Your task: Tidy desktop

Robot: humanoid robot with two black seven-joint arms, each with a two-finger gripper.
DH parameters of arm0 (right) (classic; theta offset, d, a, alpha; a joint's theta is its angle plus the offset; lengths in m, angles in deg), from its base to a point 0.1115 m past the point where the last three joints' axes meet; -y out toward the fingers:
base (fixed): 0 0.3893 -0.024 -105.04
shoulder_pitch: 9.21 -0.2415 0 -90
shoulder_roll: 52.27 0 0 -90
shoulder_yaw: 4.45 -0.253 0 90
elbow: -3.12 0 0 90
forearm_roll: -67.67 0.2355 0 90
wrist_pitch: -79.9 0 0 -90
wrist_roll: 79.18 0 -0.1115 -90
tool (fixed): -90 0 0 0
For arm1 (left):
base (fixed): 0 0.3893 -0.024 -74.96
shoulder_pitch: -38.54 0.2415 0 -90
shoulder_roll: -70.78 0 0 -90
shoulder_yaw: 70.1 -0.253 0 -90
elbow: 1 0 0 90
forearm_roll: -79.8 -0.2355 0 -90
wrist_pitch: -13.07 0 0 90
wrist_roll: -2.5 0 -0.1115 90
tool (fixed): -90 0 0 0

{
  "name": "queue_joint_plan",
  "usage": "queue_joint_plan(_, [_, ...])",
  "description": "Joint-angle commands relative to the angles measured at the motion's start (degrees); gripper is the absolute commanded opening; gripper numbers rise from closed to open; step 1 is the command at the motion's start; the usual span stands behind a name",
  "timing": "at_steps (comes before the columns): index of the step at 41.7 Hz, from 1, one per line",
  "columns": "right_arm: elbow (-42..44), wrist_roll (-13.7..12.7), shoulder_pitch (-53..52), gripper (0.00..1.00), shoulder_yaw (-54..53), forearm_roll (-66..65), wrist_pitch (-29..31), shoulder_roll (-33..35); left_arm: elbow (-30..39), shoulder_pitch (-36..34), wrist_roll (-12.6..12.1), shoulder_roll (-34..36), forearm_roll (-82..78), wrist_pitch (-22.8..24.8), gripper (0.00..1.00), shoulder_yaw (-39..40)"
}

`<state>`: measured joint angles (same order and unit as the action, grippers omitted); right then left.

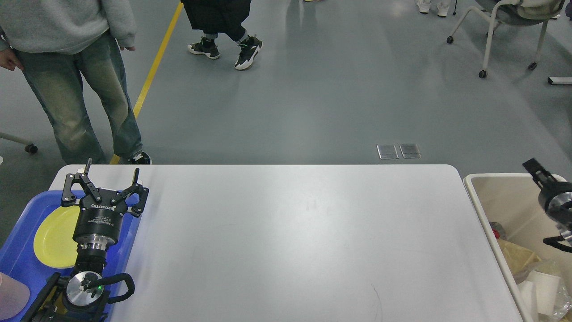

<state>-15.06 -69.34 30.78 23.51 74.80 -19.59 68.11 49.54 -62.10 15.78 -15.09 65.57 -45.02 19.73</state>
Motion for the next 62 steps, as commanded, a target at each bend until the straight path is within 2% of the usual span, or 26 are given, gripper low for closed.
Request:
queue_joint_plan(1, [-0.5,0.7,-0.2,1.0,-22.2,0.3,0.3,1.5,0.0,0.0,0.0,0.0,0.0,0.0,0.96,0.0])
queue_joint_plan(3, [-0.5,0.7,-0.4,1.0,-26.0,0.3,0.3,1.4,0.0,0.0,0.1,0.0,0.0,0.0,0.96,0.0])
queue_joint_plan(11, [-0.8,0.7,-3.5,1.0,-30.2,0.2,0.2,-1.8,0.0,-0.1,0.1,0.0,0.0,0.0,0.96,0.0])
queue_joint_plan(17, [-3.0,1.6,-2.7,1.0,-45.5,0.4,0.2,-3.7,0.0,0.0,0.0,0.0,0.0,0.0,0.96,0.0])
queue_joint_plan(20, [-4.8,4.9,1.0,1.0,-56.7,0.3,0.0,-6.7,0.0,0.0,0.0,0.0,0.0,0.0,0.96,0.1])
queue_joint_plan(24, [-8.9,12.5,5.2,1.0,-68.6,-0.2,1.5,-7.4,0.0,0.0,0.0,0.0,-0.1,0.0,0.96,0.0])
queue_joint_plan(27, [-13.2,18.4,9.0,1.0,-74.5,-0.4,5.4,-7.3,0.0,0.0,0.0,0.0,0.0,0.0,0.96,0.1])
queue_joint_plan(31, [-15.1,22.8,15.0,1.0,-78.7,-0.5,13.0,-7.3,0.0,0.0,0.0,0.0,0.0,0.0,0.96,0.0])
queue_joint_plan(43, [-14.5,22.9,25.8,1.0,-78.5,-1.9,36.2,-7.2,0.0,0.0,0.1,0.0,0.0,0.0,0.96,0.0])
queue_joint_plan(50, [-14.3,22.3,26.0,1.0,-75.8,-7.0,35.2,-7.3,0.0,0.0,0.1,0.0,0.0,0.0,0.96,0.0])
queue_joint_plan(58, [-15.7,22.2,26.2,1.0,-76.4,-7.0,34.0,-8.1,0.0,0.0,0.1,0.0,0.0,0.0,0.96,0.0])
queue_joint_plan(62, [-19.6,22.2,27.4,1.0,-76.9,-7.0,29.8,-7.4,0.0,-0.1,0.0,0.0,0.0,0.0,0.96,0.0])
